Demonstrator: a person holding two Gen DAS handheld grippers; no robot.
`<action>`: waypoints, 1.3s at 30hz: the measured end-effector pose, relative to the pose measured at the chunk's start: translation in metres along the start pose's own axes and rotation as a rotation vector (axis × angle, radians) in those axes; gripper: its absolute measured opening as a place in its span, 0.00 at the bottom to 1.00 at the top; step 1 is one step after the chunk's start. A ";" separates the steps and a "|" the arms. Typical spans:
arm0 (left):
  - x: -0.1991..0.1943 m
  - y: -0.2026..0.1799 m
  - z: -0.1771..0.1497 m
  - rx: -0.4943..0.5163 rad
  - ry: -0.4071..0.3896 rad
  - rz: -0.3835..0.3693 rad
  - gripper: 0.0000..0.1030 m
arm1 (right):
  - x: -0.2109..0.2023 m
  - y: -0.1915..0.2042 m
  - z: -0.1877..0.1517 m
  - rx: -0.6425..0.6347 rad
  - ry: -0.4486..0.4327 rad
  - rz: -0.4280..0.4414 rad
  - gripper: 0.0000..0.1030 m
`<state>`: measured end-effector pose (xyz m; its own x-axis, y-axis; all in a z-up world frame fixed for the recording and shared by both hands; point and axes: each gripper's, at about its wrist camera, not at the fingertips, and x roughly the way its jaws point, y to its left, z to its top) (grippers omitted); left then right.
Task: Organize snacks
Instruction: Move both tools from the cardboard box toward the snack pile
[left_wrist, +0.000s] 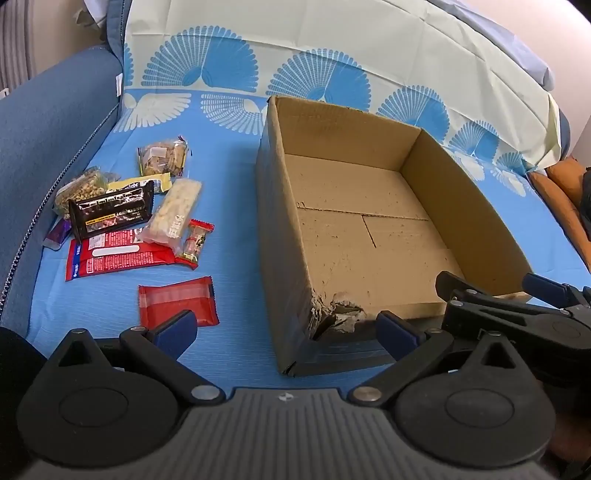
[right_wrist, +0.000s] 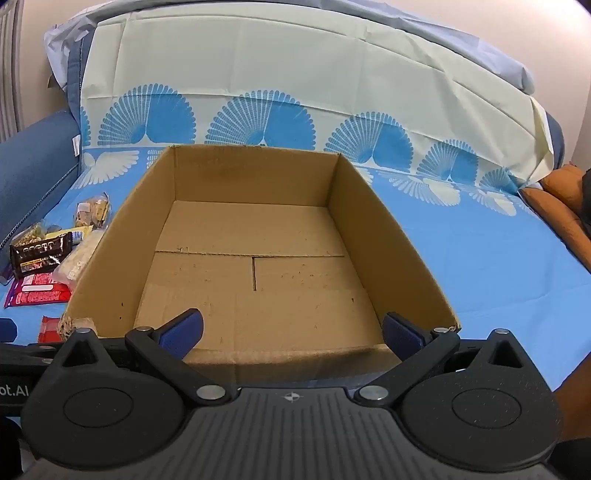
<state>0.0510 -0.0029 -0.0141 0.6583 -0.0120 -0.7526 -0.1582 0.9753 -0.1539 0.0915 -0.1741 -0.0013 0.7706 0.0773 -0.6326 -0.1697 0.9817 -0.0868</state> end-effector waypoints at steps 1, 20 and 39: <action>0.000 0.000 0.000 -0.001 0.001 -0.001 1.00 | 0.000 0.000 0.000 -0.002 0.000 -0.001 0.99; -0.031 -0.007 -0.003 0.067 -0.262 -0.069 0.68 | -0.009 -0.002 0.002 0.033 -0.060 0.002 0.85; -0.025 0.191 0.058 -0.022 -0.412 -0.057 0.18 | -0.044 0.104 0.016 0.030 -0.137 0.554 0.40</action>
<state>0.0468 0.1961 0.0124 0.9050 0.0280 -0.4245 -0.1262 0.9706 -0.2051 0.0497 -0.0724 0.0297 0.6444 0.6016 -0.4721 -0.5550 0.7926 0.2526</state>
